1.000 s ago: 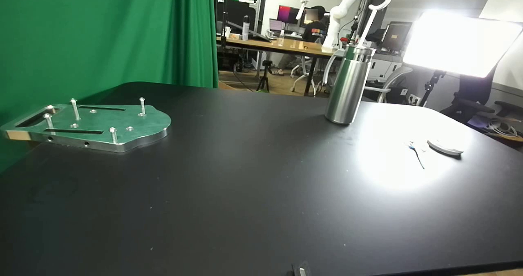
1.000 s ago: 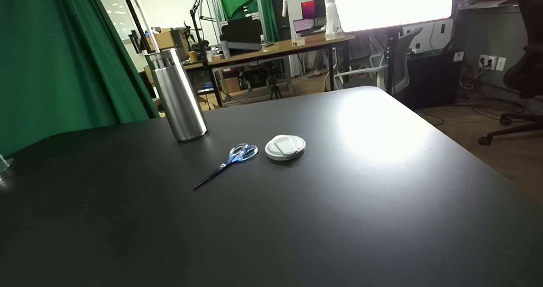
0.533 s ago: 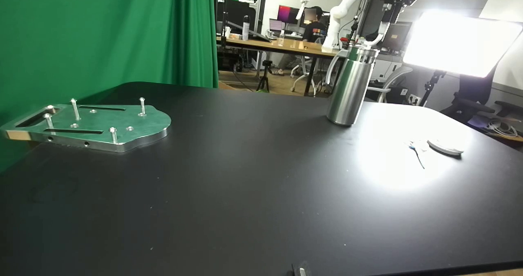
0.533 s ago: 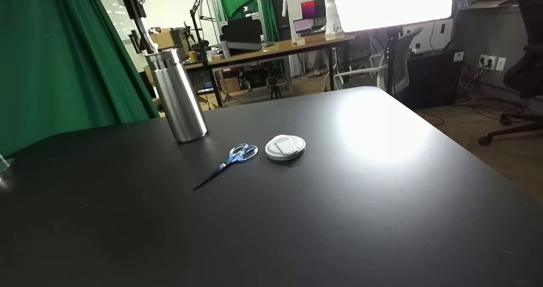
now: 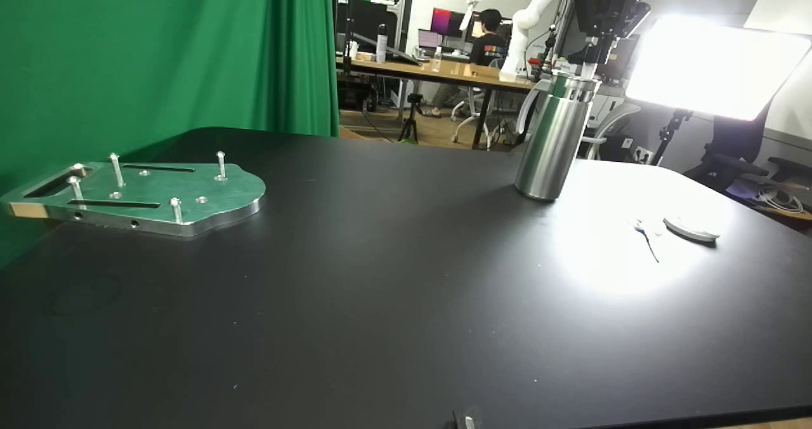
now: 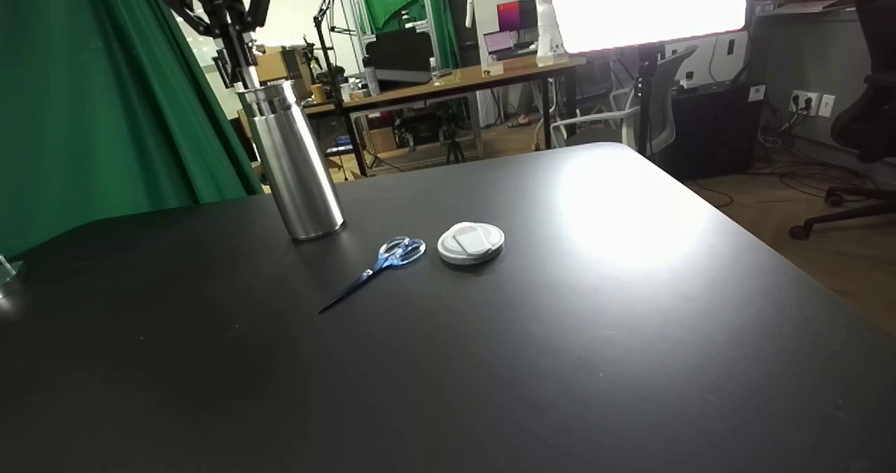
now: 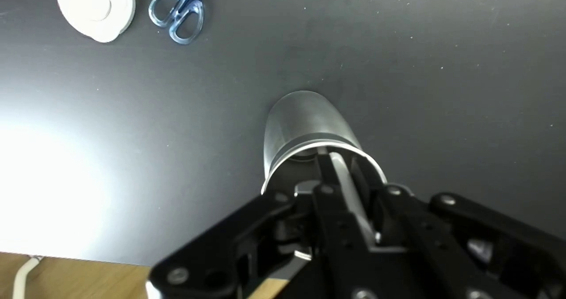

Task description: Use the brush to scrub inside the jar

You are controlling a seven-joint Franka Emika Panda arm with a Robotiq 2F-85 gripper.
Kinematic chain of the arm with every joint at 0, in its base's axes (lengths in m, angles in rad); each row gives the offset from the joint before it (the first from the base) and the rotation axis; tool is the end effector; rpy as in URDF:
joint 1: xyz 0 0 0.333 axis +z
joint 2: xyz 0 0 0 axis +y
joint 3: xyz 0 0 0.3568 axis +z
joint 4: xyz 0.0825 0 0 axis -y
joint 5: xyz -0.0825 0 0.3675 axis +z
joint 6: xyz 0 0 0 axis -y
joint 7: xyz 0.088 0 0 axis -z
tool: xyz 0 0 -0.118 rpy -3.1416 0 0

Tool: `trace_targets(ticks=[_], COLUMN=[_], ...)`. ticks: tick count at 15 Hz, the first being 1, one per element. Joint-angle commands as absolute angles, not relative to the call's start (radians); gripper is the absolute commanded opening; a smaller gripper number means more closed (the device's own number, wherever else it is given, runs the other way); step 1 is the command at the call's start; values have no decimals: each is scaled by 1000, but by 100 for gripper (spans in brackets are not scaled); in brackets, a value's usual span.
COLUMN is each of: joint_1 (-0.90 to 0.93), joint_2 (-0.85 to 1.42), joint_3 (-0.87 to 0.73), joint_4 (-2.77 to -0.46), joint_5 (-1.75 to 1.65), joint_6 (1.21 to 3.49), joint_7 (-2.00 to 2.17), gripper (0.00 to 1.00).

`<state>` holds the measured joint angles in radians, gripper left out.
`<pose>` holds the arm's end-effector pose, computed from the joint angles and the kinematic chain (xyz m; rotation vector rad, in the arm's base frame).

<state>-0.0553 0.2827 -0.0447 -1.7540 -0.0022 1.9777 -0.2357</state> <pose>0.6221 -0.0601 0.4384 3.1282 0.2162 -0.0946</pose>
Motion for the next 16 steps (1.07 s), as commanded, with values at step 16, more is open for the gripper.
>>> trace_targets(ticks=[16], joint_1=[-57], joint_2=[309], joint_3=[-25], joint_4=[-1645], joint_5=[-11], joint_6=[1940], joint_7=[-280], gripper=[4])
